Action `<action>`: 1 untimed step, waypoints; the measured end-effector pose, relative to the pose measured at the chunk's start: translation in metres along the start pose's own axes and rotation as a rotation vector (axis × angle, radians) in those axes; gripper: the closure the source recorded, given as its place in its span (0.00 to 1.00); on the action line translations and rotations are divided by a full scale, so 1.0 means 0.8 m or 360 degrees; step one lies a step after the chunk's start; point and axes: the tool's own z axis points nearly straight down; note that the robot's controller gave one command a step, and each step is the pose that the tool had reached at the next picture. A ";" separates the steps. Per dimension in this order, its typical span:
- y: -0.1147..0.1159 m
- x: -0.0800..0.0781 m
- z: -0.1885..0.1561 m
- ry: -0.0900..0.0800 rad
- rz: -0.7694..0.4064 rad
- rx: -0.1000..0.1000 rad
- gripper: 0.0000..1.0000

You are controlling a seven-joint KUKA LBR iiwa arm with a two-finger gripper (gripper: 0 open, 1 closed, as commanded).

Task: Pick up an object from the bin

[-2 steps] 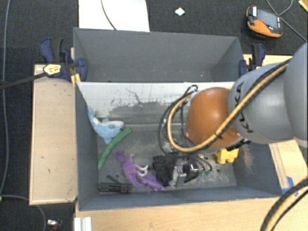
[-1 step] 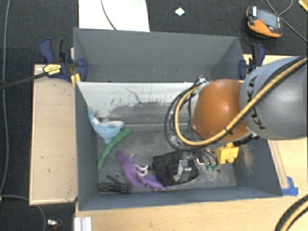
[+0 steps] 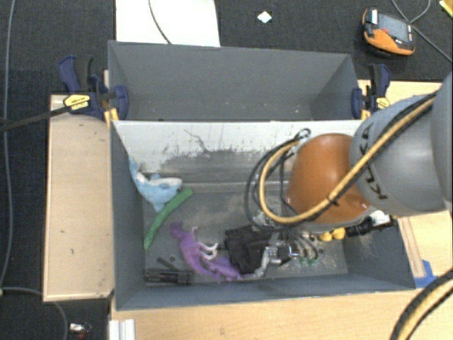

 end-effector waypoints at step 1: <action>-0.015 -0.013 0.055 -0.0021 0.0091 -0.0006 0.00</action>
Offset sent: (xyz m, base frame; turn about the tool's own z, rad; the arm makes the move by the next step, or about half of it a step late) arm 0.0055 -0.0010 -0.0446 0.1762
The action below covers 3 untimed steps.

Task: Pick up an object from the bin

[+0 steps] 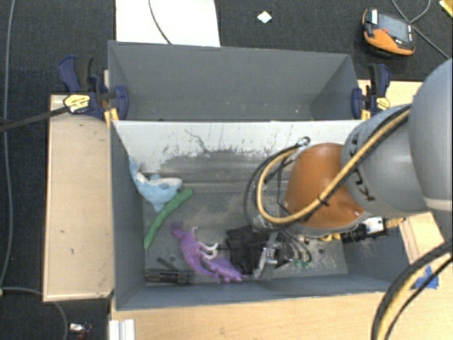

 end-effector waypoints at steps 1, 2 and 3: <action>0.013 0.004 -0.001 0.0000 0.0190 0.0002 1.00; 0.013 0.004 -0.001 0.0000 0.0191 0.0002 1.00; 0.013 0.005 -0.010 -0.0001 0.0191 0.0002 1.00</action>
Offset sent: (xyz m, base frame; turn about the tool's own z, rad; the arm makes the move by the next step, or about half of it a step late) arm 0.0000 0.0000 0.0000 0.0000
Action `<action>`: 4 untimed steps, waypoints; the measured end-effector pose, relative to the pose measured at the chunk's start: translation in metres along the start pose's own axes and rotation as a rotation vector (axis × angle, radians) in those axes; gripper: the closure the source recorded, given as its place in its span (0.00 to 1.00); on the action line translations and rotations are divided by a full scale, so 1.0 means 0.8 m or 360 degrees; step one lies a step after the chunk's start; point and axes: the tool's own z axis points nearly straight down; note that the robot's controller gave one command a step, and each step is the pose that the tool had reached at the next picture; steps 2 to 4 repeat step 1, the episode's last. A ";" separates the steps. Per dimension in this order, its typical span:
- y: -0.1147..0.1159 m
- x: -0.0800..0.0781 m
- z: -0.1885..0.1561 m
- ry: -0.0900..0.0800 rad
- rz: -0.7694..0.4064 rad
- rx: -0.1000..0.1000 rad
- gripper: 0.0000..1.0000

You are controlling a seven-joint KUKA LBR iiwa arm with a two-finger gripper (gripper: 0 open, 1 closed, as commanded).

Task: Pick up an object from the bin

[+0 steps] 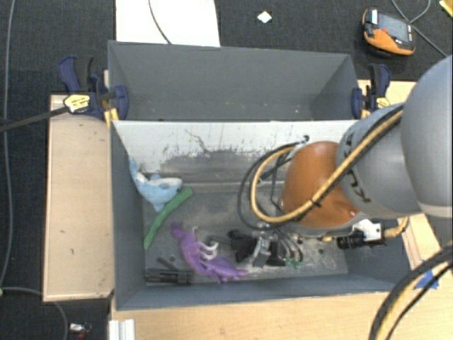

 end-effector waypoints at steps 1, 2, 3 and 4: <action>0.000 0.002 -0.056 0.0014 -0.0004 0.0004 1.00; 0.000 0.002 -0.056 0.0014 -0.0004 0.0004 1.00; 0.000 0.002 -0.056 0.0014 -0.0004 0.0004 1.00; 0.000 0.002 -0.056 0.0014 -0.0004 0.0004 1.00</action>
Offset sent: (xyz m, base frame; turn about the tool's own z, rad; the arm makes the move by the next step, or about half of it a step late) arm -0.0032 0.0002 0.0260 -0.0011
